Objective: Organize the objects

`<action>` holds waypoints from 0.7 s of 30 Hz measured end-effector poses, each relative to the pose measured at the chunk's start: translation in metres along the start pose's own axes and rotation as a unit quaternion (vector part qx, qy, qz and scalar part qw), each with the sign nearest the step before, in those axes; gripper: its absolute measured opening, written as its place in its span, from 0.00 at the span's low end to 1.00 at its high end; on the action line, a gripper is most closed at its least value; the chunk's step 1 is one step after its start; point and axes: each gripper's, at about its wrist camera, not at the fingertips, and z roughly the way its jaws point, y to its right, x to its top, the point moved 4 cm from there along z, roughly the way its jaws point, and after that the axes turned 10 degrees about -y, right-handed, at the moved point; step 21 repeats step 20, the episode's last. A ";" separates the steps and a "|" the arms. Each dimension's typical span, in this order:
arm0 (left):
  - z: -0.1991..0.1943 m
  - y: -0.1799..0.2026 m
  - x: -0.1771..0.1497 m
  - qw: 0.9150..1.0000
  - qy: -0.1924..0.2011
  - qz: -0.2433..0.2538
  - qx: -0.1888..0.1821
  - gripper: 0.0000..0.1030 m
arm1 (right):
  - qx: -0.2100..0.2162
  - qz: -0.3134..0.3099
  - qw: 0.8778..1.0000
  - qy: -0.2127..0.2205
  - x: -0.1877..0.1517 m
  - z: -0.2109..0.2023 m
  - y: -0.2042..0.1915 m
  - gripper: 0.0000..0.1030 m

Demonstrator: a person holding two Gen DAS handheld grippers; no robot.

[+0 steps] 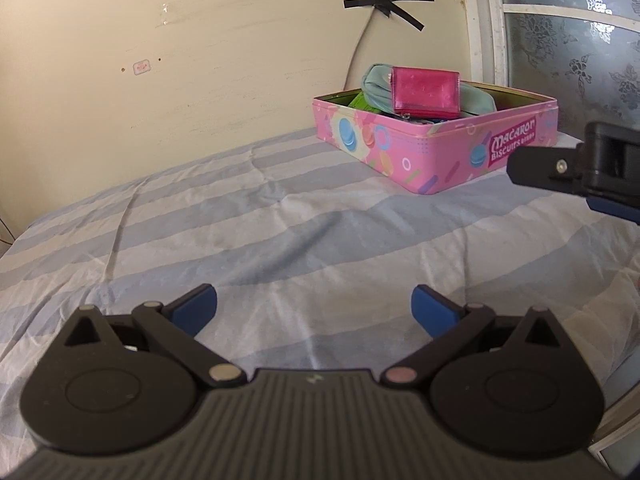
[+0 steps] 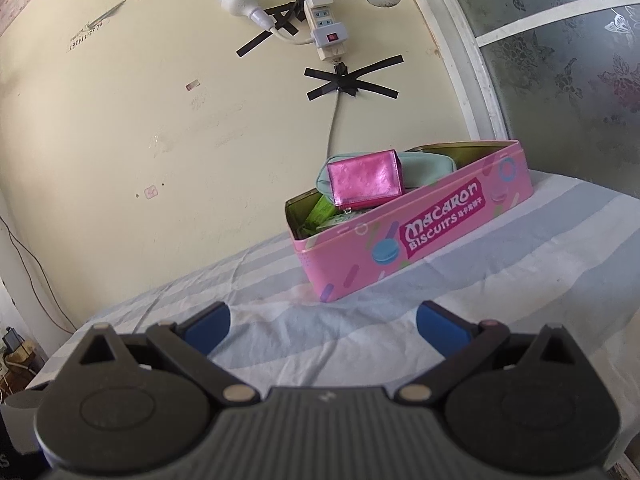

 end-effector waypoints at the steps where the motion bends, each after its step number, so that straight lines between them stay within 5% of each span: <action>1: 0.000 0.001 0.000 1.000 0.000 0.000 0.000 1.00 | 0.000 0.000 1.000 0.000 0.000 0.000 0.000 1.00; 21: -0.004 0.002 0.001 1.000 0.005 -0.006 -0.004 1.00 | -0.001 -0.003 1.000 0.002 0.001 -0.001 0.001 1.00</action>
